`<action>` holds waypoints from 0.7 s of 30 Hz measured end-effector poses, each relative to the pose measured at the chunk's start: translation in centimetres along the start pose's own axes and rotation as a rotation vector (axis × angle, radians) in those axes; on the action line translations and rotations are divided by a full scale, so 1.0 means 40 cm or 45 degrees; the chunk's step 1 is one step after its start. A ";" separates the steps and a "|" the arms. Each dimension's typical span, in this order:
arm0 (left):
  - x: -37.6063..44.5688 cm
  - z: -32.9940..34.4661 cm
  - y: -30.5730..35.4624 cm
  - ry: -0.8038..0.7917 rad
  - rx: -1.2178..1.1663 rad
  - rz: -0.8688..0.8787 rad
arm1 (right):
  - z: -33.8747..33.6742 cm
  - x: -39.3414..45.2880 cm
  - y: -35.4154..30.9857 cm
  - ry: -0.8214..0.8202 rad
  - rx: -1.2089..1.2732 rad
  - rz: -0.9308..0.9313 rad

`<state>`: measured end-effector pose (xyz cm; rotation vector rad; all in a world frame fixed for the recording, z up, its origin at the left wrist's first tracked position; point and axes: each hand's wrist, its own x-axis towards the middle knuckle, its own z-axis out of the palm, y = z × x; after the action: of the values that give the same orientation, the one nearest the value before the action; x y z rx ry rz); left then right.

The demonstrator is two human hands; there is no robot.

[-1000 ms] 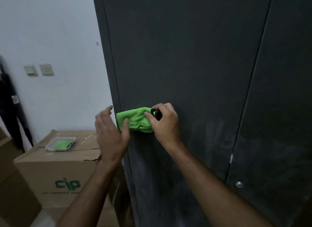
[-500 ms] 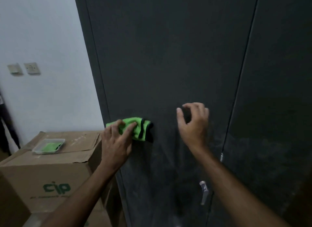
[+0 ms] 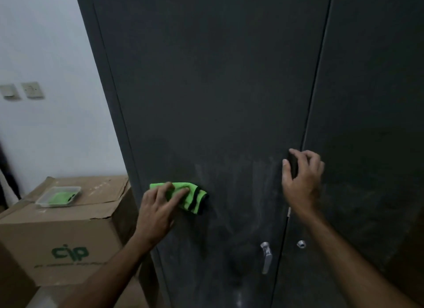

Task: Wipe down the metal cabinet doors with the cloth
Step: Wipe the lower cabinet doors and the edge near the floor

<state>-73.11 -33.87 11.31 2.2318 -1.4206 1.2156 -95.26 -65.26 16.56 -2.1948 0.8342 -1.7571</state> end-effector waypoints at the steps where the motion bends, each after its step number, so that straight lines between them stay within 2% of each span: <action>1: 0.009 -0.004 -0.003 -0.003 -0.003 0.016 | -0.002 0.005 0.013 -0.023 0.012 -0.014; 2: 0.041 -0.017 -0.009 0.062 -0.011 -0.001 | -0.004 0.013 0.027 -0.042 0.030 -0.030; 5: 0.192 -0.076 -0.032 0.310 -0.149 -0.311 | -0.007 0.044 0.060 -0.065 0.136 -0.085; 7: 0.228 -0.078 -0.009 0.422 -0.180 -0.409 | -0.012 0.055 0.079 -0.107 0.182 -0.076; 9: 0.179 -0.044 0.036 0.359 -0.115 -0.244 | -0.022 0.067 0.091 -0.159 0.217 -0.040; 11: 0.092 -0.007 0.076 0.132 -0.006 -0.036 | -0.032 0.081 0.102 -0.214 0.221 -0.030; 13: 0.053 0.015 0.081 -0.017 0.056 -0.016 | -0.037 0.093 0.108 -0.263 0.220 -0.045; 15: 0.079 0.014 0.076 0.008 0.095 -0.090 | -0.045 0.103 0.109 -0.303 0.224 -0.059; 17: 0.121 0.001 0.068 0.144 0.146 -0.021 | -0.052 0.108 0.108 -0.317 0.208 -0.081; 19: 0.143 -0.006 0.046 0.219 0.152 0.249 | -0.056 0.108 0.105 -0.328 0.189 -0.111; 21: 0.163 -0.010 0.027 0.139 0.162 0.554 | -0.059 0.106 0.101 -0.295 0.141 -0.205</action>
<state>-72.99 -38.35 16.15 1.9504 -1.8953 1.5705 -98.13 -70.47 18.72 -2.3878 0.5091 -1.5326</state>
